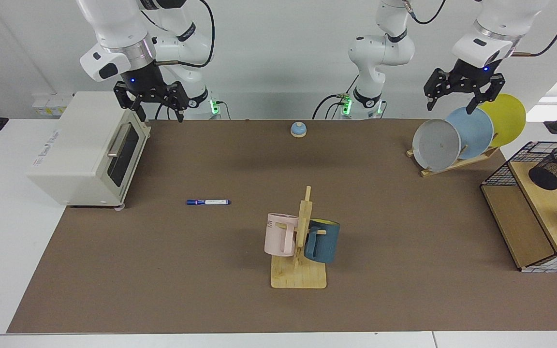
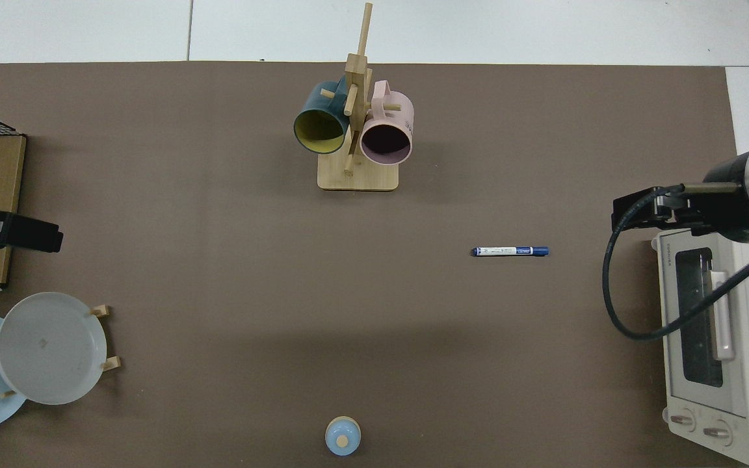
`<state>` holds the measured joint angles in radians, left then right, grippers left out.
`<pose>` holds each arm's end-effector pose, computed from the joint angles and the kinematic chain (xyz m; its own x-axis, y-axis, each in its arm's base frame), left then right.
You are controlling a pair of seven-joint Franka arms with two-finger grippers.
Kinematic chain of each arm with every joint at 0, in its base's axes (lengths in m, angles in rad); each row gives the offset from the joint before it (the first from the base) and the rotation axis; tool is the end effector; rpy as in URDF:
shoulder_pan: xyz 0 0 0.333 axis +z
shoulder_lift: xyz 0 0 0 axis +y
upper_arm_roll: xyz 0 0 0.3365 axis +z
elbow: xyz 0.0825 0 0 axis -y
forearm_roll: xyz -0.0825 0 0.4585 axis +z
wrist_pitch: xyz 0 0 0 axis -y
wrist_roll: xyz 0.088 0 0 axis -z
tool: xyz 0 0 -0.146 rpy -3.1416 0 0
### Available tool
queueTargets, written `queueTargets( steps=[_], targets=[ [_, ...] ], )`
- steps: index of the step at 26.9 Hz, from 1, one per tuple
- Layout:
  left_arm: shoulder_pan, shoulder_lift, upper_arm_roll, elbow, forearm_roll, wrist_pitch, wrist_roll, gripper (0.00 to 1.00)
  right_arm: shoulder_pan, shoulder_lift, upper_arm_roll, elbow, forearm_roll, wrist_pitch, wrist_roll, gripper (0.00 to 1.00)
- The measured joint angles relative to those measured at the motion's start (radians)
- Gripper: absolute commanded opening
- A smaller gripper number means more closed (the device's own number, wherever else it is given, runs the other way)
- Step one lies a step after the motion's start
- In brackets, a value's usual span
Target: Put markers into pen holder
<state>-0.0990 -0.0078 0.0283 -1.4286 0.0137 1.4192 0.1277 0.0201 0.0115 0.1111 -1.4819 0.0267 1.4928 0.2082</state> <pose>0.6073 -0.0408 0.6741 0.9808 -0.1951 -0.0033 -0.1951 -0.9807 -0.0130 0.6191 0.0854 0.6403 0.9972 -0.0748 -0.0063 -0.0749 -0.9968 -0.0272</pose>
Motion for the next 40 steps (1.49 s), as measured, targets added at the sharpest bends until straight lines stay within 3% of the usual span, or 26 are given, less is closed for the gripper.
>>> queueTargets(
  steps=[20,28,40],
  targets=[
    [0.0,-0.004,0.004,0.0,0.0,-0.002,-0.001,1.0,0.011,-0.002,0.004,-0.001,0.016,0.0,0.003,1.0],
    [0.001,-0.004,0.02,0.0,0.001,-0.002,-0.001,1.0,0.032,-0.01,0.008,-0.024,0.019,0.0,0.101,1.0],
    [0.001,-0.004,0.014,0.0,0.001,-0.002,-0.001,1.0,0.035,-0.012,0.008,-0.126,0.022,0.098,0.644,1.0]
  ],
)
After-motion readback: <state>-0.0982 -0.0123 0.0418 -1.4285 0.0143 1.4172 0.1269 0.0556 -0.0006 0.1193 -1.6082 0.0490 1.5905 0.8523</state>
